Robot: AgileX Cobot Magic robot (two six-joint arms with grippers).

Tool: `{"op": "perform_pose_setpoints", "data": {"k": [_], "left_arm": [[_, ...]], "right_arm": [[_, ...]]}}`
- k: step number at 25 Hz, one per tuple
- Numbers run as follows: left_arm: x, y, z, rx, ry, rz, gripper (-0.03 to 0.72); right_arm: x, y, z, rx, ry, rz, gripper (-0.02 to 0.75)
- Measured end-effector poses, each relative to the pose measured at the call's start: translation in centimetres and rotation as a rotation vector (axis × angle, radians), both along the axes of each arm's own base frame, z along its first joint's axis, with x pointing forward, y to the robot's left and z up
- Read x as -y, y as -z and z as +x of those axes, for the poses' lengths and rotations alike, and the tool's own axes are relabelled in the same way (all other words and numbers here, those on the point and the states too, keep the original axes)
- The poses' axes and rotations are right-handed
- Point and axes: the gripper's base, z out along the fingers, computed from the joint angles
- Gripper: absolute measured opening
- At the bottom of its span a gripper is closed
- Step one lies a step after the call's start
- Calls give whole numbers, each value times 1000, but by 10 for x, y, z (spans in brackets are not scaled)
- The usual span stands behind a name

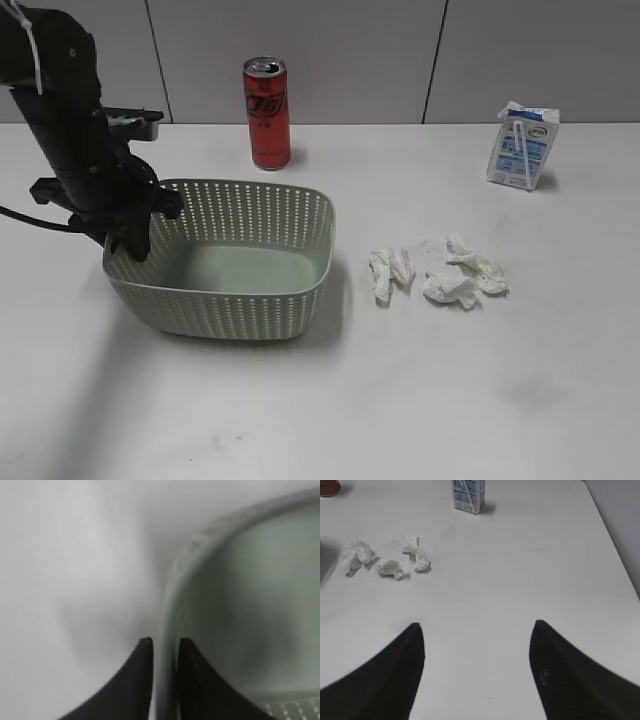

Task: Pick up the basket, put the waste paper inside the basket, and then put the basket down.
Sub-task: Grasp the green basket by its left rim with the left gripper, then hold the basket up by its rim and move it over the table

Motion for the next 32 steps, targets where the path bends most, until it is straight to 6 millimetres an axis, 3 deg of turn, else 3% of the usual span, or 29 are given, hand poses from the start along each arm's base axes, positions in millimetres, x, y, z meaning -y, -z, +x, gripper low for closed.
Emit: {"op": "perform_pose_setpoints", "data": {"k": [2,5,9,16,21,26,32], "left_arm": [[0,0,-1,-8,-1,0,85],[1,-1,-2,-17,-10,-7,17],[0,-11,-7,-40,-21,-20,6],[-10,-60,-28,-67,-90,-44,6],[-14,-90,-54,2,-202,-142,6],[-22,-90,-89,21,-245,-192,6],[-32,-74,-106,-12,-234,-126,6]], "right_arm": [[0,0,0,0,0,0,498],[0,0,0,0,0,0,498],[0,0,0,0,0,0,498],[0,0,0,0,0,0,498],[0,0,0,0,0,0,498],[0,0,0,0,0,0,498],[0,0,0,0,0,0,498]]}}
